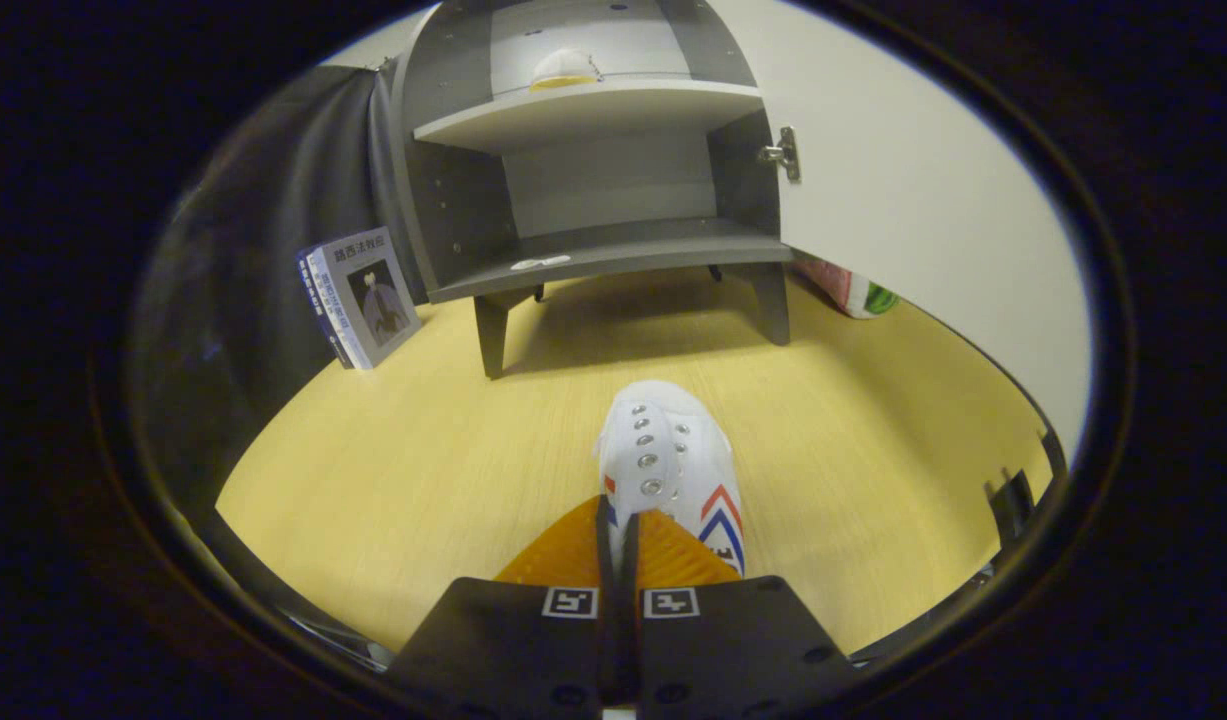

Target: Open the shoe cabinet door, grab the shoes and put them into the shoe cabinet, then close the shoe cabinet door.

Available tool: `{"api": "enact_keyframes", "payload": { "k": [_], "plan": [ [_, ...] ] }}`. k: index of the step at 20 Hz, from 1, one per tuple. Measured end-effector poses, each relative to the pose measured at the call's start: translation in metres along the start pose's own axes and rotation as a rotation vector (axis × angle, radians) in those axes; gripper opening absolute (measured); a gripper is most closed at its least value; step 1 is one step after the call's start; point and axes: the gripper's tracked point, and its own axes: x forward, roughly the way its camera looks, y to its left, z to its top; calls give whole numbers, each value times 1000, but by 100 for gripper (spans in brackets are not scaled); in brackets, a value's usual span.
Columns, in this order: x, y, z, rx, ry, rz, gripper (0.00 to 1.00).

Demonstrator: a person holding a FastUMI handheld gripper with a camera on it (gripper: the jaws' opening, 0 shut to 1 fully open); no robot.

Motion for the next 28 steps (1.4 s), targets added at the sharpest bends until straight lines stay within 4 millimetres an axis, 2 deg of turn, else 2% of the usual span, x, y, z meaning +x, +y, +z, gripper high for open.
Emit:
{"api": "enact_keyframes", "payload": {
  "k": [3, 6, 12, 17, 23, 25, 28],
  "plan": [
    [-6, -3, 13, 2, -24, 7, 2],
    [-7, -4, 6, -2, -8, 13, 2],
    [-26, -4, 42, 6, -76, 24, 2],
    [-50, -3, 101, -3, -138, 11, 2],
    [-95, 12, 209, -82, -244, -35, 2],
    [-101, 20, 243, -88, -280, -47, 2],
    [-107, 25, 283, -100, -325, -67, 2]
  ]
}}
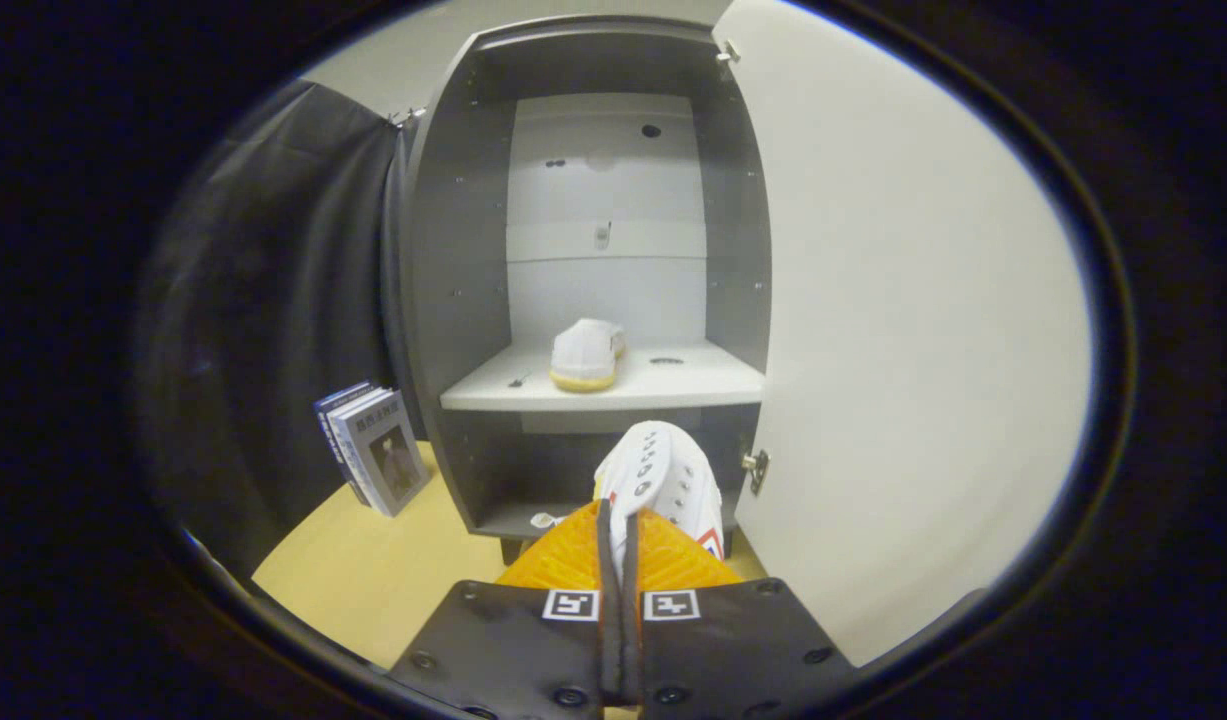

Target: Open the shoe cabinet door, grab the shoes and put them into the shoe cabinet, then close the shoe cabinet door.

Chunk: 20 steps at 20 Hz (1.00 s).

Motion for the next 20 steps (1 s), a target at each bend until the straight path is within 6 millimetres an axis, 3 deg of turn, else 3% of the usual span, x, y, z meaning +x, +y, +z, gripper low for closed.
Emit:
{"api": "enact_keyframes", "payload": {
  "k": [4, 8, 15, 20],
  "plan": [
    [20, -5, 38, 2, -23, -2, 2],
    [66, -12, 65, -1, -48, 19, 2],
    [165, -27, 81, -14, -1, 67, 2],
    [218, -20, 89, -69, 17, 104, 2]
  ]
}}
